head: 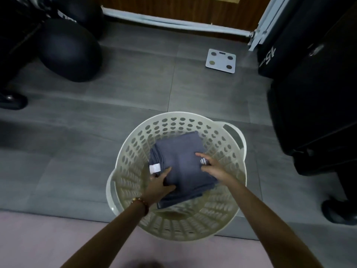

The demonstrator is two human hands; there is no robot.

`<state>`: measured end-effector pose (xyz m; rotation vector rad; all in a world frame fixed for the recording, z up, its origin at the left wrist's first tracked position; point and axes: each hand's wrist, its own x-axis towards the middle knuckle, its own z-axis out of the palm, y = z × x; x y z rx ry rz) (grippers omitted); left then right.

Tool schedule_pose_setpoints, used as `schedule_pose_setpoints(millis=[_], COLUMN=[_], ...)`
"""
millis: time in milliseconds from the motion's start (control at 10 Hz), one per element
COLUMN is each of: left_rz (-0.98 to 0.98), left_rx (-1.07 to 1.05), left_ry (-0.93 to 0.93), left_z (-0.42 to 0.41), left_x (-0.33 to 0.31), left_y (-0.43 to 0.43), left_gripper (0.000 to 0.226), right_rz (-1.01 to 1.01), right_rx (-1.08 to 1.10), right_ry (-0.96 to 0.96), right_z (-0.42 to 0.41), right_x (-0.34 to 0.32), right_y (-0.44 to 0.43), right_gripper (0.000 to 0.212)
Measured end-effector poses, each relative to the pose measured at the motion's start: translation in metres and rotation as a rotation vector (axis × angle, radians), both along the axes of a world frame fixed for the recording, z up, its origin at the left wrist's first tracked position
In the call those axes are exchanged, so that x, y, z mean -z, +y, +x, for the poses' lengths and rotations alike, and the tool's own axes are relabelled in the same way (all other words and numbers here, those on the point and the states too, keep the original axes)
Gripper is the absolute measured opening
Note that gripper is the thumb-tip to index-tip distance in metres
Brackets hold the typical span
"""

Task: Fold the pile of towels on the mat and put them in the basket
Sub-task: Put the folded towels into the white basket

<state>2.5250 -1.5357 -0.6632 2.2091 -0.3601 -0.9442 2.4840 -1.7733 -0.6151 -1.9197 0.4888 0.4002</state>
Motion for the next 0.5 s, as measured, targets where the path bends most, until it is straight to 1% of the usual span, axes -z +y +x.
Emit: schedule_pose_setpoints(millis=[100,200,300,400,500], left_rz=[0.248,0.326,0.395,0.336,0.384], left_rx=[0.188,0.227,0.432,0.557,0.476], left_ry=[-0.004,-0.463,-0.732,-0.707,-0.557], left_z=[0.011,0.02,0.03,0.044,0.057], left_x=[0.02,0.033,0.036,0.055,0.082], left_y=[-0.008,-0.022,-0.036,-0.029,-0.018], left_gripper=[0.095,0.08,0.101,0.113,0.107], right_rz=[-0.141,-0.265,-0.394,-0.531,-0.538], right_rx=[-0.148,-0.256,-0.399,-0.501,-0.635], right_ry=[0.115,0.192,0.198,-0.104,-0.014], right_z=[-0.003,-0.006,-0.005,0.002,0.009], right_x=[0.057,0.071,0.082,0.102,0.113], right_y=[0.0,0.006,0.007,0.015,0.018], right_gripper=[0.066,0.077,0.074,0.049,0.066])
